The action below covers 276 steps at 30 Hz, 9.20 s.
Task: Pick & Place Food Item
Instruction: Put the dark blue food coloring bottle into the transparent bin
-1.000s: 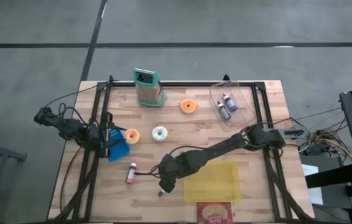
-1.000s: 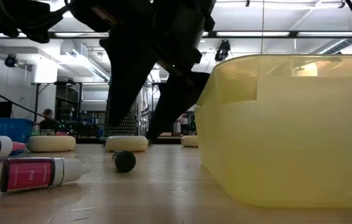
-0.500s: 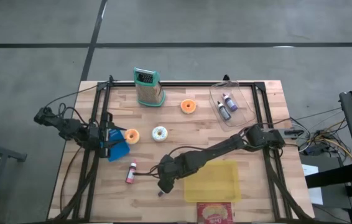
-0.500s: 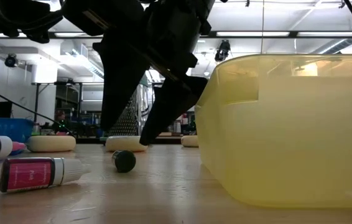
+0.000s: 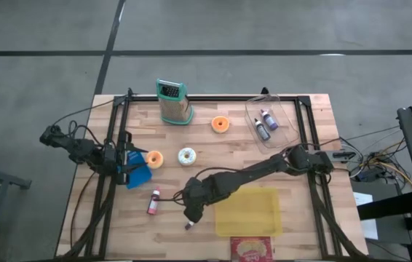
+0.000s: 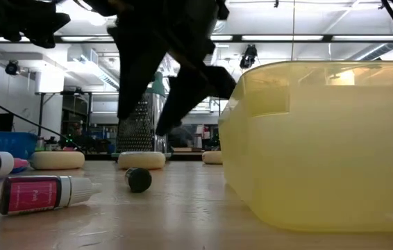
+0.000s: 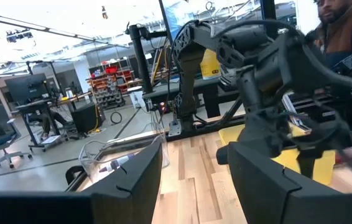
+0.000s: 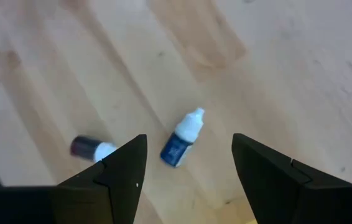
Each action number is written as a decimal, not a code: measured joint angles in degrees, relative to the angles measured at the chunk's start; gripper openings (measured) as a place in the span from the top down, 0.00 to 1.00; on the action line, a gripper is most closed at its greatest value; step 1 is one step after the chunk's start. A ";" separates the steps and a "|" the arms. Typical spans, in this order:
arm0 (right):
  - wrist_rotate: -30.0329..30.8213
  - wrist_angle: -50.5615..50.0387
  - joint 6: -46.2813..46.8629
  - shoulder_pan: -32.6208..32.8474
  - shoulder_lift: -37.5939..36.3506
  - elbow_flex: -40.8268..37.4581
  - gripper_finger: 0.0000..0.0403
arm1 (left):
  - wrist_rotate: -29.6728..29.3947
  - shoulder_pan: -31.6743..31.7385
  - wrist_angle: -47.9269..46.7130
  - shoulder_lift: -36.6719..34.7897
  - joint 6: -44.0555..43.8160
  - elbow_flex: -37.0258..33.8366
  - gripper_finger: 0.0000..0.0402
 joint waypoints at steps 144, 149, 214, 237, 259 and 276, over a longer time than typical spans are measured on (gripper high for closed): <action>10.87 -10.68 -11.97 -4.04 -13.46 -6.64 0.82 | 0.01 0.00 0.00 0.05 -0.01 0.00 0.53; 11.47 -14.70 -11.63 -6.56 -17.21 -6.72 0.82 | 0.00 -0.01 -0.18 0.16 -0.02 -0.02 0.53; 12.03 -25.37 7.18 -43.08 -41.57 -43.13 0.82 | -0.24 0.01 -0.24 0.31 0.00 0.00 0.53; 5.05 -14.13 4.20 -45.76 -41.62 -60.94 0.82 | -0.24 -0.01 -0.25 0.33 0.00 0.00 0.53; -6.68 -3.96 2.55 -46.48 -41.59 -60.30 0.82 | -0.24 0.00 -0.25 0.32 -0.01 0.00 0.53; -0.37 -12.07 -5.94 -48.23 -46.14 -53.18 0.82 | -0.23 0.00 -0.25 0.31 0.00 -0.01 0.53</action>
